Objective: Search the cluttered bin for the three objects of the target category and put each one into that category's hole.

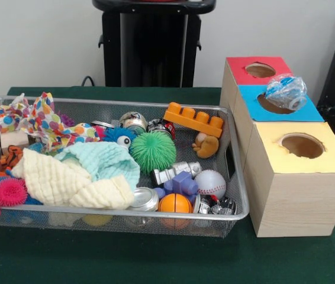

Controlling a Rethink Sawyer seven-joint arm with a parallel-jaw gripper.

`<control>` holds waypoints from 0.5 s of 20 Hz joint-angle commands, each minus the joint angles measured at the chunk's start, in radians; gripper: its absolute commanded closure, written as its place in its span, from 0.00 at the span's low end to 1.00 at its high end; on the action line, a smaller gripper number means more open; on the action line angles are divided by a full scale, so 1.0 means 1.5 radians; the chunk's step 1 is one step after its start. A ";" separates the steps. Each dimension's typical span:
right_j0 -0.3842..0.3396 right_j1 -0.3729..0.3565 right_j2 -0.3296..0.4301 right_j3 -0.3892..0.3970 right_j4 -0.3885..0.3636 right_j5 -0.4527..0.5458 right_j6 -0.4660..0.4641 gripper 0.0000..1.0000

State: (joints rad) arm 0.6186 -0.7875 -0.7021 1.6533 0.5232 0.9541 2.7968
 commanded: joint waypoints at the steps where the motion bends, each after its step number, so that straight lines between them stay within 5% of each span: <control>1: 0.006 0.002 0.028 0.099 0.038 -0.036 0.206 1.00; 10: 0.005 0.016 0.052 0.137 0.076 -0.105 0.185 1.00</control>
State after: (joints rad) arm 0.6414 -0.7977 -0.7024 1.7362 0.5908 0.8754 2.7968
